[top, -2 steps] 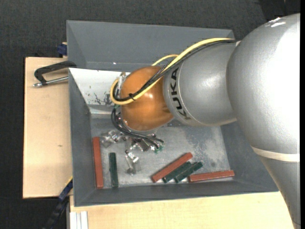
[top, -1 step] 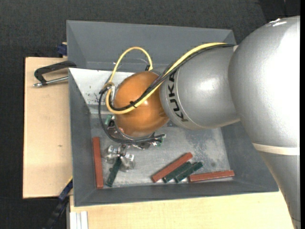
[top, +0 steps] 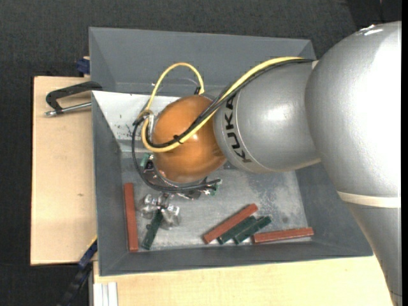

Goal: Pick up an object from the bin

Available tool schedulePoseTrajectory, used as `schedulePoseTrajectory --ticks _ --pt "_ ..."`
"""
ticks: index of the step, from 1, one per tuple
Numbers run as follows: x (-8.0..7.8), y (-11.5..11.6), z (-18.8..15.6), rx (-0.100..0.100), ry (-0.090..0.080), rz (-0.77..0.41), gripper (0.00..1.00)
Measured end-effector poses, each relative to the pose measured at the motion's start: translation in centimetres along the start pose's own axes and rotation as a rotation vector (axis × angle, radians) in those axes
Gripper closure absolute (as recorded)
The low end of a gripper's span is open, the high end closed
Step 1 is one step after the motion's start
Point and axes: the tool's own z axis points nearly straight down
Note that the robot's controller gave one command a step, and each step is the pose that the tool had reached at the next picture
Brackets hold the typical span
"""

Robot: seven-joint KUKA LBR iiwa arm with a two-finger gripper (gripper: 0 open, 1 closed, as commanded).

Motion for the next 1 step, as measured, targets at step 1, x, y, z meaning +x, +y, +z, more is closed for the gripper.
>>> schedulePoseTrajectory --ticks 1 --pt "1.58 -1.54 -17.95 0.009 -0.006 -0.036 1.0"
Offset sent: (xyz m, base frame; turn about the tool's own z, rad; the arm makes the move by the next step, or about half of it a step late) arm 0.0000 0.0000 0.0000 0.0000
